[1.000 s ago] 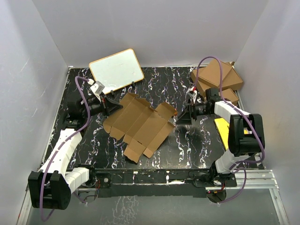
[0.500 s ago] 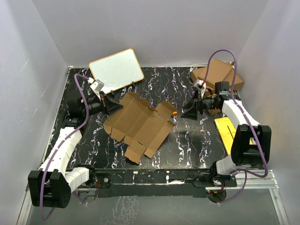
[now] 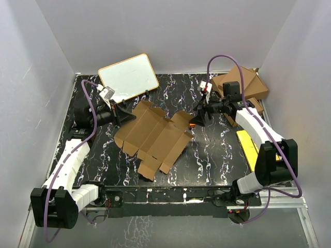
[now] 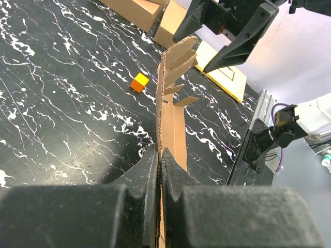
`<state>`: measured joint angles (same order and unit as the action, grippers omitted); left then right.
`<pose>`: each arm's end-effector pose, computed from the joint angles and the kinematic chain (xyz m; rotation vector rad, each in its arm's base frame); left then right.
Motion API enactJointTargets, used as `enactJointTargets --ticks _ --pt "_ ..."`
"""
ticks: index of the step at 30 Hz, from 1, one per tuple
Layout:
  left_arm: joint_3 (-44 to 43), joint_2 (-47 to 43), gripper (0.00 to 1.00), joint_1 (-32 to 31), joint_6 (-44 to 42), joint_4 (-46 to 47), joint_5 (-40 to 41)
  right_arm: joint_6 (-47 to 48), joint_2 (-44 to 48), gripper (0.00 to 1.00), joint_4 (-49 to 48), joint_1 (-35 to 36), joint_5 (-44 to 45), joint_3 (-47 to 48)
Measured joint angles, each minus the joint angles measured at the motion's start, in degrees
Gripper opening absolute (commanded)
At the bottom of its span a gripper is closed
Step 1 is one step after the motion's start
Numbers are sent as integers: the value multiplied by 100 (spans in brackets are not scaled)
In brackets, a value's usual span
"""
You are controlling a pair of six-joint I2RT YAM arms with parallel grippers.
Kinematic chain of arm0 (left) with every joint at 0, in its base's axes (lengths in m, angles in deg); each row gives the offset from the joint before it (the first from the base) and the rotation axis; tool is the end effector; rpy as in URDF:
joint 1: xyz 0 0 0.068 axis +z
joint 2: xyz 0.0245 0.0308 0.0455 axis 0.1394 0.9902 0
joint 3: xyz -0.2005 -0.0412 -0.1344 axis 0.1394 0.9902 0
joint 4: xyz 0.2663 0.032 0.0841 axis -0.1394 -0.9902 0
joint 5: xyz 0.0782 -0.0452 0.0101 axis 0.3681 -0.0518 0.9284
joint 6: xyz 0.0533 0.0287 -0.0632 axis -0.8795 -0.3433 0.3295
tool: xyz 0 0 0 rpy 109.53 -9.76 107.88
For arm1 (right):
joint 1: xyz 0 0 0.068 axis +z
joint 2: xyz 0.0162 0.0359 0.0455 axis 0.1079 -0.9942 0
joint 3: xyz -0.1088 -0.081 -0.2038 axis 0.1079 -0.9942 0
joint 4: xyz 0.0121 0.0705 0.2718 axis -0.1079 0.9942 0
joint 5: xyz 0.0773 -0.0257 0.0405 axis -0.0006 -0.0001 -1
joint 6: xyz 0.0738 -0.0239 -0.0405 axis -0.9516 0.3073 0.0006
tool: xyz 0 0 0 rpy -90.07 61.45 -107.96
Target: Fold the paper box
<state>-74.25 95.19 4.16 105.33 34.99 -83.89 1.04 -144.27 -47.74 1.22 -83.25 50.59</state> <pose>0.2866 -0.0839 0.2877 0.5811 1.6654 -1.0778 0.3336 0.1106 0.2283 -1.0870 1.7794 0.9741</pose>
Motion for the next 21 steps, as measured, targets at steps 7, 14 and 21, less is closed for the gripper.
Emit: enactJointTargets --ticks 7,14,21 --pt "-223 59 0 0 -66 -334 39 -170 -219 87 -205 26 396 0" --pt "-435 101 0 0 48 -688 492 -925 155 86 -793 -883 -654 -820" --pt "-83 63 0 0 654 -354 813 -2332 332 85 -1864 -1228 -1032 -1941"
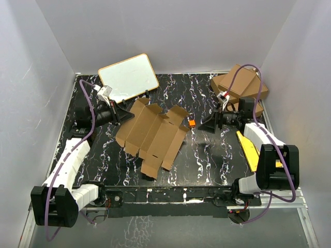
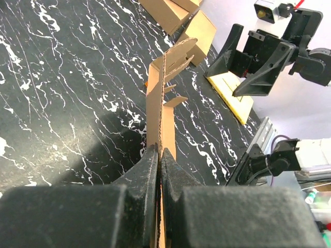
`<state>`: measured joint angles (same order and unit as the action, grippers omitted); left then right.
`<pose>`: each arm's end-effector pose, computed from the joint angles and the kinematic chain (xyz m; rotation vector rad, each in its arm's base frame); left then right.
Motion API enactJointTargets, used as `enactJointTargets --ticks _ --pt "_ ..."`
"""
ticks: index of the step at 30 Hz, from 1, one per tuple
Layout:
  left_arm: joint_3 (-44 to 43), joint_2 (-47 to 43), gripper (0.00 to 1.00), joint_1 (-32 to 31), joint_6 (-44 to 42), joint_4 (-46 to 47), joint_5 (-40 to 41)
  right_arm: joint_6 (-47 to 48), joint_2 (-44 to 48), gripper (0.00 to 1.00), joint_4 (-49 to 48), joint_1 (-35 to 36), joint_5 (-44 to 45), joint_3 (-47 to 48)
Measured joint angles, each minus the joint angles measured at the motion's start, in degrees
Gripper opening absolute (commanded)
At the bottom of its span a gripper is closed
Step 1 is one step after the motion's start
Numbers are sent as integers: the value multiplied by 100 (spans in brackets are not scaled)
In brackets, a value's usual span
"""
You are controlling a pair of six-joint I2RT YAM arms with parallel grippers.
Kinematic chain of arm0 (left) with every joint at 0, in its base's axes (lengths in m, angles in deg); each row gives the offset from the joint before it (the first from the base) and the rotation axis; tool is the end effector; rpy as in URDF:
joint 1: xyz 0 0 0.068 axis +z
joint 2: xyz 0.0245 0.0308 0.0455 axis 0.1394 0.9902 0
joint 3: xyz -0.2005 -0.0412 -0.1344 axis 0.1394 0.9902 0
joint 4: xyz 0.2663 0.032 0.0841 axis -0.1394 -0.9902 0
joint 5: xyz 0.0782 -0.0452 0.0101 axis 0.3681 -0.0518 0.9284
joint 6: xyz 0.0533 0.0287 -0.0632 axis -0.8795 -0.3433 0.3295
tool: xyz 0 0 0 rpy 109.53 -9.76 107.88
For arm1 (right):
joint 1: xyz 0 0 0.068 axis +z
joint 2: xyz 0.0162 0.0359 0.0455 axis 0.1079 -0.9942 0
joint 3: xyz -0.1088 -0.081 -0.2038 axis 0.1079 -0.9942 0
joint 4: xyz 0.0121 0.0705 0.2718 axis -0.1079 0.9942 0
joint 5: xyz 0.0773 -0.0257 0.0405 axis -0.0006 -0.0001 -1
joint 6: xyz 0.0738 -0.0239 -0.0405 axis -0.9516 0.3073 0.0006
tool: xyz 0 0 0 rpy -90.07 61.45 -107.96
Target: Fold the paper box
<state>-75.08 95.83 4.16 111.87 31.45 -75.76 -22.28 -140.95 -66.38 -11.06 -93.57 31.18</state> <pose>0.2968 -0.0778 0.2815 0.3512 1.7867 -1.0598 0.3102 0.0466 0.1654 -0.6003 1.9258 1.2534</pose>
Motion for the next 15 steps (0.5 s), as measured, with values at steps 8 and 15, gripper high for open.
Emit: enactJointTargets --ticks 8,15 --pt "114 387 0 -2 1137 778 63 -1659 -26 84 -1405 1572 -398 133" --pt "551 199 0 -256 2463 1821 529 -3176 -341 92 -1762 2225 271 490"
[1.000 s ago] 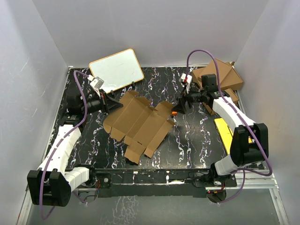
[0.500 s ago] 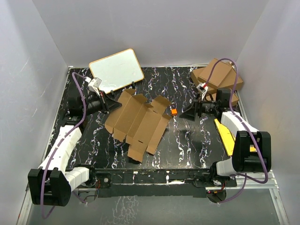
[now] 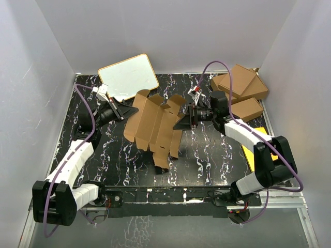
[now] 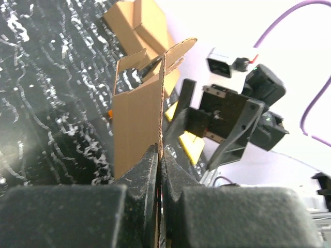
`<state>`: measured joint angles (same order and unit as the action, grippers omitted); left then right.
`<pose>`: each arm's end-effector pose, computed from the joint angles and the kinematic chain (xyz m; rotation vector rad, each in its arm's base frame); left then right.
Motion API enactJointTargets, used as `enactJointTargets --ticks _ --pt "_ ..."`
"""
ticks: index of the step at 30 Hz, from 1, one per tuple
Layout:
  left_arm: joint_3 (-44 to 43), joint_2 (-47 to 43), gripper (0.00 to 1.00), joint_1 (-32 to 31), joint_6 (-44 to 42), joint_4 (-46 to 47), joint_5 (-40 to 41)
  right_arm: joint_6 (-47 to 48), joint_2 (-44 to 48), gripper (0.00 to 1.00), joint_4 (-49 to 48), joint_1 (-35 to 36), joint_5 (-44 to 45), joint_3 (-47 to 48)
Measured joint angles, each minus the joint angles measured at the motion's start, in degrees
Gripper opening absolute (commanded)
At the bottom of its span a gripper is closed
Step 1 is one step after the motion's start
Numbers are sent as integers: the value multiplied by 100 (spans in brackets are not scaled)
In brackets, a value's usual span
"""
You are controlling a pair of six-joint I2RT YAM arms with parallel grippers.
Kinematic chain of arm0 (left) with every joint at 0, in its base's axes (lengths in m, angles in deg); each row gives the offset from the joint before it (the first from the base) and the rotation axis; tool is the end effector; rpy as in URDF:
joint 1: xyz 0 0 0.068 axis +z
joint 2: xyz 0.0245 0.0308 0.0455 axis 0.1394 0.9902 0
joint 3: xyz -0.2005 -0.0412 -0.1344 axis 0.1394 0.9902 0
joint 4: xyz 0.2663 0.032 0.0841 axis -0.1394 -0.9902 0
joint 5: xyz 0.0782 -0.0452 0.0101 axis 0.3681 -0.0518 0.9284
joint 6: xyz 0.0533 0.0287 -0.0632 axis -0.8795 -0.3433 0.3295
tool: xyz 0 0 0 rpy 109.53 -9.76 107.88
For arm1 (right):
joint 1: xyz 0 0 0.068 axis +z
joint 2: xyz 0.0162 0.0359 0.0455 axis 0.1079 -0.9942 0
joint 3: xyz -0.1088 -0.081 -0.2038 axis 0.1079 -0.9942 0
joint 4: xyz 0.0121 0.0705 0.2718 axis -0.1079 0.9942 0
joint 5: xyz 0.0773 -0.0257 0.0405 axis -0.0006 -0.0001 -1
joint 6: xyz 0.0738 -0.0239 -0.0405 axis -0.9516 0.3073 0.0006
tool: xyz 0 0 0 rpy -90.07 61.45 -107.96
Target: Fold the paper box
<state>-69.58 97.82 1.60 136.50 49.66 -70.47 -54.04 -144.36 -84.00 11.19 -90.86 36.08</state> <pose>0.3041 -0.0872 0.2733 0.0365 1.7362 -1.2865 0.3066 0.1707 0.2003 -0.6744 1.9604 1.6202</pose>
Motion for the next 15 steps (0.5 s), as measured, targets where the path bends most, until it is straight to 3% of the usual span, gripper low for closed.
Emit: enactJointTargets --ticks 15 --pt "518 -105 0 -511 1298 1637 673 -1064 -601 93 -457 452 1161 365"
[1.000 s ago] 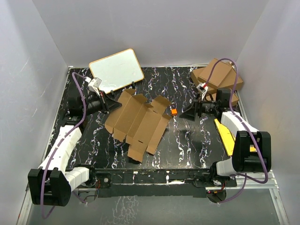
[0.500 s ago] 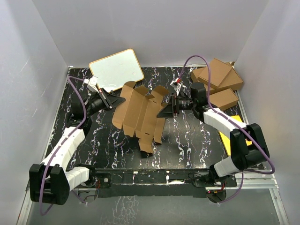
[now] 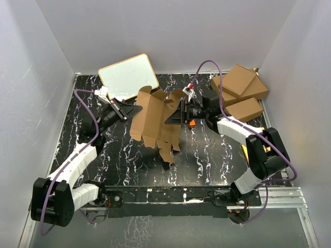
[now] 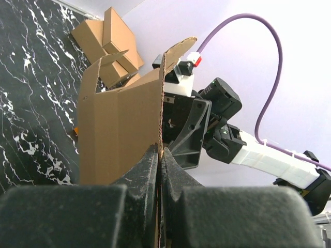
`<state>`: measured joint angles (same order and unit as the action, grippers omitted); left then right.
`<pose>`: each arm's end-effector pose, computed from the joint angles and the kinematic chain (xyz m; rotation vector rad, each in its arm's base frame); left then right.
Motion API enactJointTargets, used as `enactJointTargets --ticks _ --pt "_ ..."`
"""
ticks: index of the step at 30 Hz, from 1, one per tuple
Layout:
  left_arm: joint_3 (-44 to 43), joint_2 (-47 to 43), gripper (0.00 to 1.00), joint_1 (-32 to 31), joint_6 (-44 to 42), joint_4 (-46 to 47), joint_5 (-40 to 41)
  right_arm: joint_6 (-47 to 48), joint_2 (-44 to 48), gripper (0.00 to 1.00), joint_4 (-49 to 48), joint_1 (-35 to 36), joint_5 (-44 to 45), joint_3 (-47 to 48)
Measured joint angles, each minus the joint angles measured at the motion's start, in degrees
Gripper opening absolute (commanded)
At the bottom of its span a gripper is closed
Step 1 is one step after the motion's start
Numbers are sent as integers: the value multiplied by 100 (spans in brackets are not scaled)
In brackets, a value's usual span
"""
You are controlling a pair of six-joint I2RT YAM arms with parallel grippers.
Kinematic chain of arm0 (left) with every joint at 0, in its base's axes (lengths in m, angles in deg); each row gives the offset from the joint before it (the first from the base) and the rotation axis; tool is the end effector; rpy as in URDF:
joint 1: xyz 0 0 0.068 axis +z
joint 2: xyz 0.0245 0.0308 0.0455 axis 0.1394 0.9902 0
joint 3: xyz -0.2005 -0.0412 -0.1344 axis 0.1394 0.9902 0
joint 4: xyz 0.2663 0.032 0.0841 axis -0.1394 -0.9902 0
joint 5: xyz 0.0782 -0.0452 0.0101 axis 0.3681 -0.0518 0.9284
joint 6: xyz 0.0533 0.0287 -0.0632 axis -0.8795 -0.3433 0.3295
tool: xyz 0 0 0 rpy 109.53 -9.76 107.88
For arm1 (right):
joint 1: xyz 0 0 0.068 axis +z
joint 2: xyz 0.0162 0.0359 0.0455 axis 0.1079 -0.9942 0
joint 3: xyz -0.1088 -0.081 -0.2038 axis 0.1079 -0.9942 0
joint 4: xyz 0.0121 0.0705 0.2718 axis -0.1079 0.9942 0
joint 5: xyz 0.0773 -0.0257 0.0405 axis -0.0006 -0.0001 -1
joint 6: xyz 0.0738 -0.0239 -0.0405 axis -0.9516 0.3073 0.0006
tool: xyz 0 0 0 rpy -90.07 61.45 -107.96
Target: Fold the paper box
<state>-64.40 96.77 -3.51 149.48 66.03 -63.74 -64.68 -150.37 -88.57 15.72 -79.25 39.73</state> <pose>0.2916 -0.1061 0.2810 -0.0586 1.5704 -1.4319 0.3269 0.2002 0.1898 -0.4514 2.0777 1.5711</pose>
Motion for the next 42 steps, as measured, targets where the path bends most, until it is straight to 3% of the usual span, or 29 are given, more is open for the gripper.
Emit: enactJointTargets --ticks 8,18,28,31,38,42 --pt "376 332 0 -138 551 772 103 -688 -378 92 -970 15 13 -61" --pt "542 737 0 -332 953 1609 175 -1150 -658 92 -1510 50 59 -125" --pt "577 824 0 -398 857 1572 177 -1530 -658 90 -2205 48 -140 -232" --pt "450 654 0 -398 330 828 190 -796 -542 90 -1694 -13 -330 -177" --pt "-396 415 0 -372 -1384 -984 17 2662 516 91 896 -680 -800 420" --pt "-885 428 0 -358 -2269 -1740 -238 4286 688 92 2100 -1001 -765 1432"
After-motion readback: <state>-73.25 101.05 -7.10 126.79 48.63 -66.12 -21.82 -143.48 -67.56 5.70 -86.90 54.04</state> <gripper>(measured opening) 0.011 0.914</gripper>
